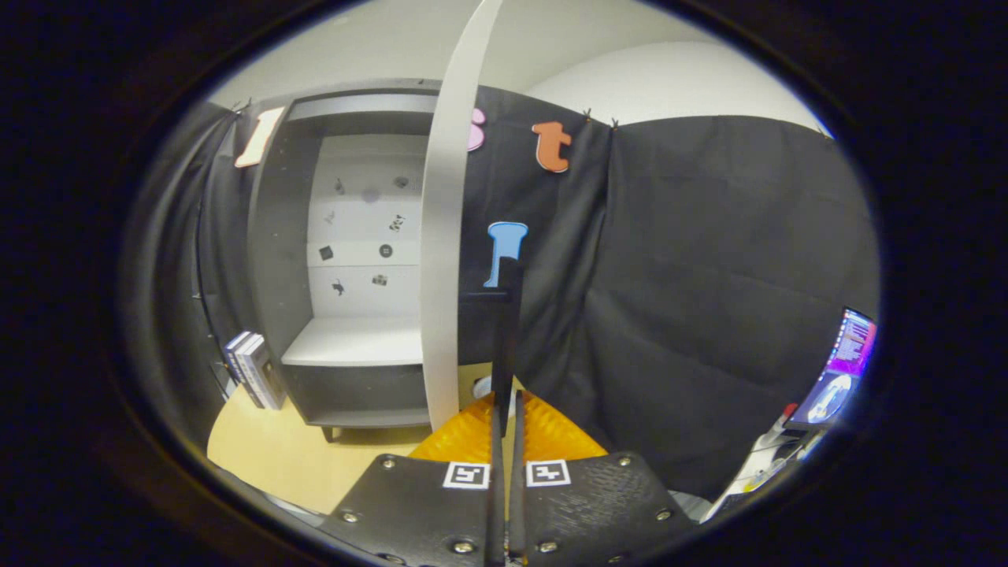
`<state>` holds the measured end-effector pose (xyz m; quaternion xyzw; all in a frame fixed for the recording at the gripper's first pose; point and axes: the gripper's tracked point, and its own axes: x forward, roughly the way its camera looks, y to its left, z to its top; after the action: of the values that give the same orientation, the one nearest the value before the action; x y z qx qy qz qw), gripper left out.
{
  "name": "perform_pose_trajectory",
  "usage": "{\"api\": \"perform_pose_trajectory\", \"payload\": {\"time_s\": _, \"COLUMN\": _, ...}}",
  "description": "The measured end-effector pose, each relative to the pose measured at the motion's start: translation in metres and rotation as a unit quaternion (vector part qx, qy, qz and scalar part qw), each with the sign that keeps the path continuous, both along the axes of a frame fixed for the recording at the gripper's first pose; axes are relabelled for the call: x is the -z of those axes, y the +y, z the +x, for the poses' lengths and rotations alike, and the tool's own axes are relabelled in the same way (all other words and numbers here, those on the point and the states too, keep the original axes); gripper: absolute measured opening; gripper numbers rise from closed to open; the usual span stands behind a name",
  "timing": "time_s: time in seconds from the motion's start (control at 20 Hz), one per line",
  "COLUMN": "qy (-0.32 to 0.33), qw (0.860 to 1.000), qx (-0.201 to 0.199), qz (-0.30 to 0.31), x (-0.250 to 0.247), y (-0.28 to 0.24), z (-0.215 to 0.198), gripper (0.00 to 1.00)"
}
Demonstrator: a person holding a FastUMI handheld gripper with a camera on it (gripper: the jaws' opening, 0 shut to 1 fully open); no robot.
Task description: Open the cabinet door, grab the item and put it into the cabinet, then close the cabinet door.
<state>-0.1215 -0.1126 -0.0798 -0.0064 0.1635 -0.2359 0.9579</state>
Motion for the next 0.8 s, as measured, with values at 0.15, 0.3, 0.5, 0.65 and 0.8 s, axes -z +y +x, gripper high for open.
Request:
{"api": "perform_pose_trajectory", "payload": {"time_s": 0.15, "qy": 0.002, "qw": 1.0, "qx": 0.024, "qz": -0.013, "x": -0.003, "y": -0.012, "z": -0.011, "gripper": 0.03}}
{"api": "perform_pose_trajectory", "payload": {"time_s": 0.3, "qy": -0.003, "qw": 0.999, "qx": 0.037, "qz": -0.011, "x": -0.005, "y": -0.015, "z": -0.011, "gripper": 0.03}}
{"api": "perform_pose_trajectory", "payload": {"time_s": 0.5, "qy": -0.014, "qw": 0.999, "qx": 0.041, "qz": -0.013, "x": -0.007, "y": -0.015, "z": -0.01, "gripper": 0.03}}
{"api": "perform_pose_trajectory", "payload": {"time_s": 0.65, "qy": -0.024, "qw": 0.999, "qx": 0.035, "qz": -0.017, "x": -0.011, "y": -0.011, "z": -0.007, "gripper": 0.03}}
{"api": "perform_pose_trajectory", "payload": {"time_s": 0.8, "qy": -0.038, "qw": 0.999, "qx": 0.014, "qz": -0.02, "x": -0.016, "y": -0.003, "z": 0.0, "gripper": 0.03}}
